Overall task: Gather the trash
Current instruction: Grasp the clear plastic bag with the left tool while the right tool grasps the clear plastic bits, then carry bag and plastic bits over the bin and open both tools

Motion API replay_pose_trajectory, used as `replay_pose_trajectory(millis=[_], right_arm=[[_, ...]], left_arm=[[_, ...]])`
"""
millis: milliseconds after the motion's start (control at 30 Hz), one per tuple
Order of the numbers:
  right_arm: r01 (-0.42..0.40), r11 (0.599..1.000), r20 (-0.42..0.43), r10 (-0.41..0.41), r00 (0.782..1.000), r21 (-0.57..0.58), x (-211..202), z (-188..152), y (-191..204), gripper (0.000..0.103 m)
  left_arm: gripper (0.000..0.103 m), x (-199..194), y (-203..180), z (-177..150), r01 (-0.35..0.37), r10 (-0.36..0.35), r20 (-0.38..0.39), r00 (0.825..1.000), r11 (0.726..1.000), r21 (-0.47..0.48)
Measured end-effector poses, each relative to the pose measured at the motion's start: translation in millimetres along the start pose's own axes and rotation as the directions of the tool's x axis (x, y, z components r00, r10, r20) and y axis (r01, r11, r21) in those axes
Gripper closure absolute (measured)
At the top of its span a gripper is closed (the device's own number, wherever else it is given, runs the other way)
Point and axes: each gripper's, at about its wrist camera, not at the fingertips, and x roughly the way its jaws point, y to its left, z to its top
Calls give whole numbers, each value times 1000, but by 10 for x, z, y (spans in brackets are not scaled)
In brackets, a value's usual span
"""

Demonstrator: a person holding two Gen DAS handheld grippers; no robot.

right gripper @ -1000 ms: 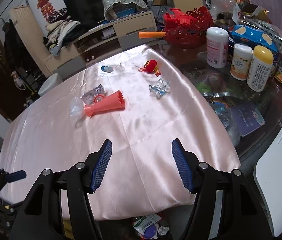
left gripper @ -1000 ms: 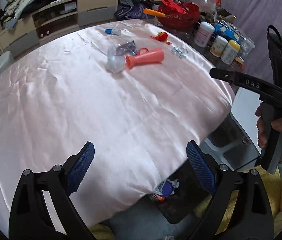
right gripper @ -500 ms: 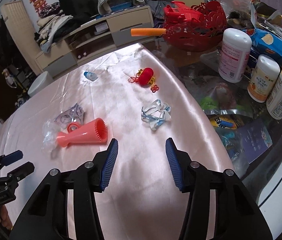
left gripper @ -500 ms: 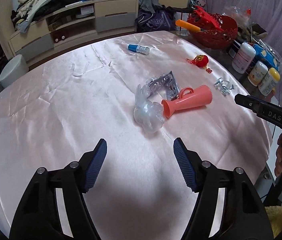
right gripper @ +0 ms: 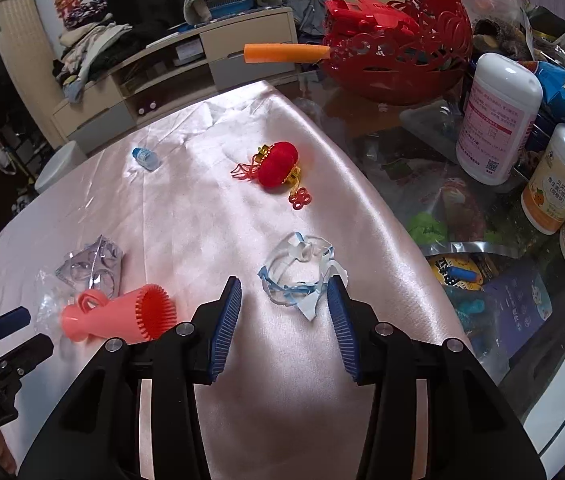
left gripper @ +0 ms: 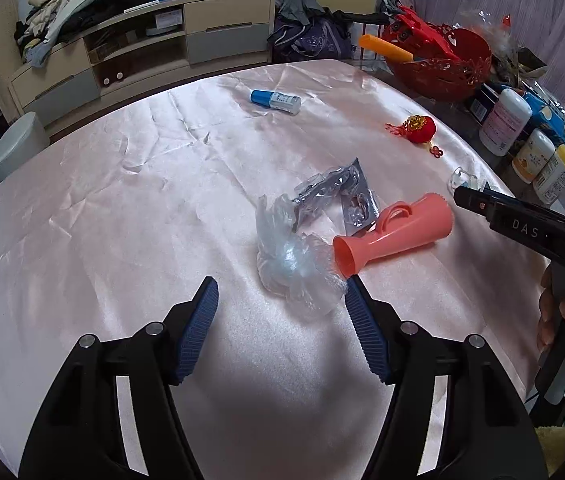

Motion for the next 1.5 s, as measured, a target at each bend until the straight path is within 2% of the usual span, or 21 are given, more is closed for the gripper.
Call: replay_pose_trajectory(millis=[67, 133, 200, 233, 333, 433, 667, 900, 1000, 1133, 1233, 1333, 1500], right_arm=[[-4, 1000, -12, 4, 1000, 0, 36, -2, 4, 57], [7, 1000, -6, -8, 1000, -17, 46, -4, 27, 59], [16, 1000, -5, -16, 1000, -23, 46, -6, 37, 76], [18, 1000, -5, -18, 1000, -21, 41, -7, 39, 79], [13, 1000, -4, -13, 1000, -25, 20, -19, 59, 84], [19, 999, 15, -18, 1000, -33, -64, -35, 65, 86], [9, 999, 69, -6, 998, -47, -361, -77, 55, 88], [16, 997, 114, -8, 993, -73, -758, -254, 80, 88], [18, 994, 136, -4, 991, -105, -1035, -455, 141, 88], [12, 991, 180, 13, 984, -136, -1503, -784, 227, 88], [-4, 991, 193, 30, 981, -137, -1770, -1060, 257, 88], [3, 988, 189, 26, 982, -152, -1918, -1360, 268, 88], [3, 987, 118, 17, 993, -163, -1926, -1804, 256, 88]], left_arm=[[49, 37, -34, 8, 14, -14, -7, 1000, 1000, 11], [60, 74, -48, 11, 25, -25, -18, 1000, 1000, 16], [70, 99, -40, 7, 35, -35, -23, 999, 999, 10], [76, 103, -36, 7, 38, -37, -24, 999, 999, 7], [88, 92, -21, 6, 46, -45, -19, 999, 999, 2], [95, 58, -13, -6, 48, -48, -15, 999, 999, 5], [99, -156, 6, -99, 46, -46, 7, 999, 999, 24], [100, -563, -82, -313, 23, -27, 46, 999, 996, 85], [100, -824, -136, -472, 51, -56, 65, 996, 995, 80], [100, -1218, -346, -736, 62, -77, 111, 991, 989, 134], [100, -1433, -489, -995, 106, -123, 114, 986, 984, 145], [99, -1504, -609, -1275, 167, -179, 81, 980, 976, 142], [99, -1442, -775, -1762, 195, -197, 6, 980, 972, 131]])
